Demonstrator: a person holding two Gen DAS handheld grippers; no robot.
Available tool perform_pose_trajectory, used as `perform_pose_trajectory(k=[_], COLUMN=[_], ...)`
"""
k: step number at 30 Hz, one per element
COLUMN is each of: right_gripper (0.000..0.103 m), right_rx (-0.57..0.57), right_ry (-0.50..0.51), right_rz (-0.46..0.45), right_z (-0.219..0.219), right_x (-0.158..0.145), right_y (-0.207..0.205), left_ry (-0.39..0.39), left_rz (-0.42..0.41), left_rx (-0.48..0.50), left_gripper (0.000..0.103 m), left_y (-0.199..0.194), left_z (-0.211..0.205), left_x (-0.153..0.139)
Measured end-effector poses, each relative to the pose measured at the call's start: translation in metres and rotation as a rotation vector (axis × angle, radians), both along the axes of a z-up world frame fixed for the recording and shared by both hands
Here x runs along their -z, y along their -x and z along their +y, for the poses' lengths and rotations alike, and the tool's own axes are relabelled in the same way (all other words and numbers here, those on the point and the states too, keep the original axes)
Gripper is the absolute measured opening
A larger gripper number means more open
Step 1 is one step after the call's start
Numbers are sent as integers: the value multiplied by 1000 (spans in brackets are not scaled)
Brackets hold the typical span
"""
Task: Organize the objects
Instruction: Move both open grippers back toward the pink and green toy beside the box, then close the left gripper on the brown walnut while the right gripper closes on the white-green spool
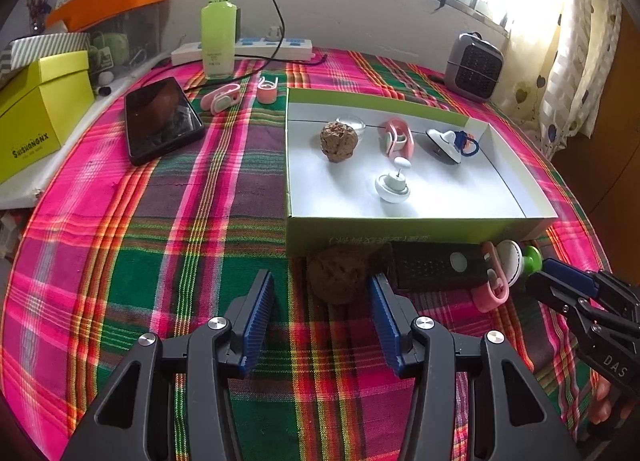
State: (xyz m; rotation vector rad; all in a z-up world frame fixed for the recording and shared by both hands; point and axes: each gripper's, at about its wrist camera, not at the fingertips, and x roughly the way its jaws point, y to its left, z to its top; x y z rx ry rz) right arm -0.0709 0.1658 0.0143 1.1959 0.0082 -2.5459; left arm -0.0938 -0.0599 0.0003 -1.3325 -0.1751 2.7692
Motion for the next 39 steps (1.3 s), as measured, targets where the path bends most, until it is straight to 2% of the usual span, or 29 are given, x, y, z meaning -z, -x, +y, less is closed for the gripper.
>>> perform_pose_trajectory(k=[6,14,23,29,39], right_gripper=[36,36,36,36,36], right_rx=[2,2,-4,0,33], right_ry=[5,29,73,15,-2], right_rz=[3,9,12,31,21], right_z=[0,1,-8,-22,-24], right_x=[-1,-6,-13,-12,-8], right_y=[-1,-2,-1,4,12], left_ry=[4,-1,-13,-12,-12], left_rz=[0,3,7,7,9], left_rx=[-9,-35,-51,-50,-51], left_gripper=[46,29,29,29,29], left_y=[0,-1,-4,-5,-5], left_z=[-1,-7,-11,-11,-11], left_x=[-1,0,0,0,1])
